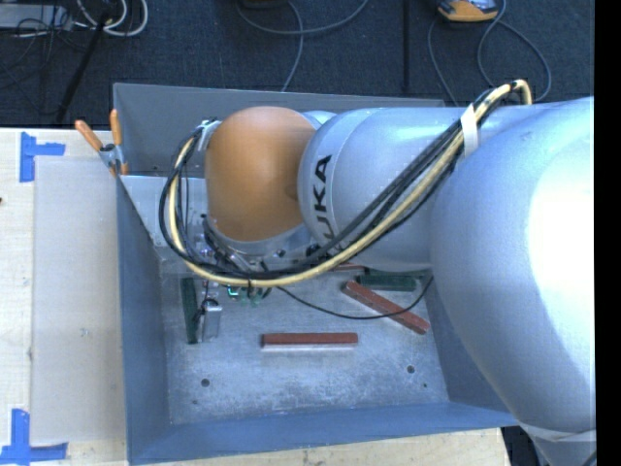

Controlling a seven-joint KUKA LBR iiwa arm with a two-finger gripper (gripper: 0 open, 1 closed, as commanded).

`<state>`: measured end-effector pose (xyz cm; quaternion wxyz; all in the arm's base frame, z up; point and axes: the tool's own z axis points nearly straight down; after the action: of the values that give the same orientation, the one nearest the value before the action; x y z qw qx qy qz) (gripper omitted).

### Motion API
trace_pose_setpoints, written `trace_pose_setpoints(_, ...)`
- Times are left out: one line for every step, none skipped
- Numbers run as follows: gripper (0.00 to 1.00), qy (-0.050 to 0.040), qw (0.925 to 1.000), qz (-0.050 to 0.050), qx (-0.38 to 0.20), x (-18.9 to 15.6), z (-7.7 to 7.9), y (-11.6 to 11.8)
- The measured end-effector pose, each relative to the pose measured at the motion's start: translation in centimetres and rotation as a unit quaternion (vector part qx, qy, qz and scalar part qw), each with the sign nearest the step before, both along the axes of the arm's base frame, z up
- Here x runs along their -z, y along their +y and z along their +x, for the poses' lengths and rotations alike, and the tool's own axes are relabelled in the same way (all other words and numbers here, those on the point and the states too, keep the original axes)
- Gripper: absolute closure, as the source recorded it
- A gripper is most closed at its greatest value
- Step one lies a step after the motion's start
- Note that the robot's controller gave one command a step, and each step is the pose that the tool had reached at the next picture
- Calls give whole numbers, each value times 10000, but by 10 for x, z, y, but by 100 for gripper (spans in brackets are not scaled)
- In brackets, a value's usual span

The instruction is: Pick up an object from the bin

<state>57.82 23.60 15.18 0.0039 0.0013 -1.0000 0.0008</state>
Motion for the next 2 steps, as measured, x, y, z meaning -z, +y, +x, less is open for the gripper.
trace_pose_setpoints(0, -10, 9961, -2, -884, 86, 26, -55)
trace_pose_setpoints(0, -70, 9992, 13, 381, -15, 20, -74)
